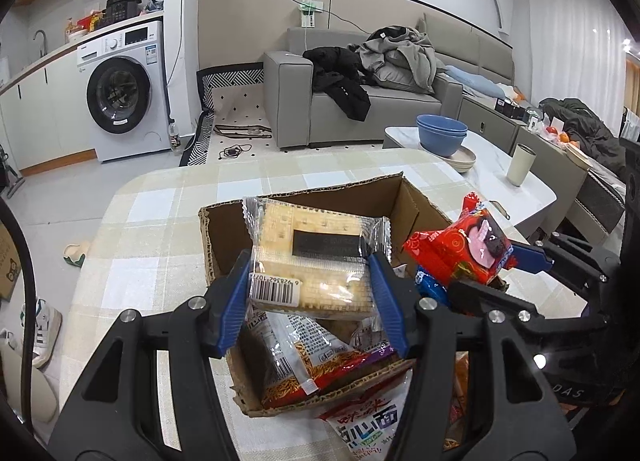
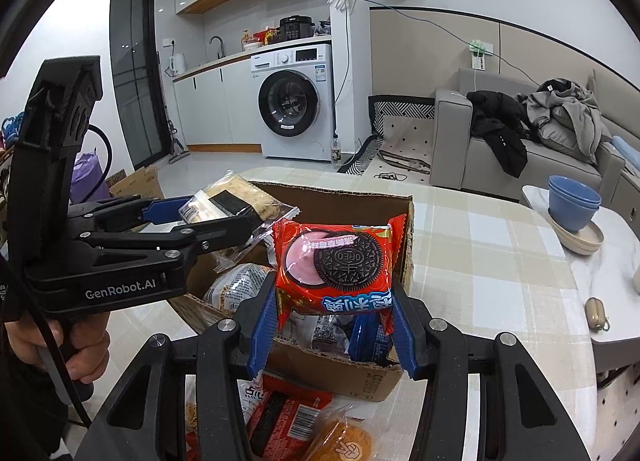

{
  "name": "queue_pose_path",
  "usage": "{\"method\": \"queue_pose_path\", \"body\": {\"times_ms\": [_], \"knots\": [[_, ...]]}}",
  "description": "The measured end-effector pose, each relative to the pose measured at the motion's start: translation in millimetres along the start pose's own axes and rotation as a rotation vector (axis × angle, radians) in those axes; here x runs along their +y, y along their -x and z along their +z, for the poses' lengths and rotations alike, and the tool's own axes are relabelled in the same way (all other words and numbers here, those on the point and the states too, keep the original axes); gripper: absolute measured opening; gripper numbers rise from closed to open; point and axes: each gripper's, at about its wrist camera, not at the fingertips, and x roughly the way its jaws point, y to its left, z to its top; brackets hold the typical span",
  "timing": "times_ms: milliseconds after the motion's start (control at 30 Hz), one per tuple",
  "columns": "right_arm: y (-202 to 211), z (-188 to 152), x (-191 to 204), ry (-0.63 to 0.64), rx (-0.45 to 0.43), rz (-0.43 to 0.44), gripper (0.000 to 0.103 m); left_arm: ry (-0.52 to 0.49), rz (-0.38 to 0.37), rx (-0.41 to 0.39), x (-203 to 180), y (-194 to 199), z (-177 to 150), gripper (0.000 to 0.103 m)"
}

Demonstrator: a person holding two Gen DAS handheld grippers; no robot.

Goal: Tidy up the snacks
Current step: 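Lower both packs into the box and open both tools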

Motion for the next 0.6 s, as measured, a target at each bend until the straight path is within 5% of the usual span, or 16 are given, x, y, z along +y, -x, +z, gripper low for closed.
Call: {"method": "queue_pose_path", "body": {"times_ms": [600], "knots": [[-22, 4, 7, 0.049, 0.038, -0.023, 0.051, -0.039, 0.021, 0.045, -1, -35, -10, 0.055]]}}
